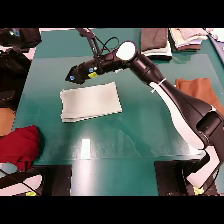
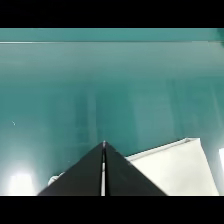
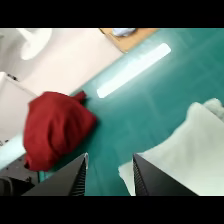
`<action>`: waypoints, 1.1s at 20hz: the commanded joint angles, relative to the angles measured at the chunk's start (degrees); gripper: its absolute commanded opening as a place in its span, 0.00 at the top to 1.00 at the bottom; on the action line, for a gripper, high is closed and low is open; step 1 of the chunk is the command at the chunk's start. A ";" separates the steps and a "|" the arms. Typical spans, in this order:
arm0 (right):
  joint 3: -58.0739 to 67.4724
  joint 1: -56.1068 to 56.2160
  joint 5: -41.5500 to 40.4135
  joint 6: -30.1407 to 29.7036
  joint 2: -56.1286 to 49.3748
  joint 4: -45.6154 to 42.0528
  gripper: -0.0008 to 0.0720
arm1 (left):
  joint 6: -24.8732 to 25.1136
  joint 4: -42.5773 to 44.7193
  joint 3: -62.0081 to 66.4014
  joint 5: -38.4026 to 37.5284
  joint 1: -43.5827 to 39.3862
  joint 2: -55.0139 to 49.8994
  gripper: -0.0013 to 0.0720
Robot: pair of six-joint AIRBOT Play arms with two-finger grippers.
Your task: Fold the shirts.
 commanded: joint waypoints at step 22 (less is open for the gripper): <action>-21.05 -9.94 -0.50 6.64 -9.22 0.33 0.29 | 2.60 0.35 -3.89 2.25 -8.39 0.46 0.95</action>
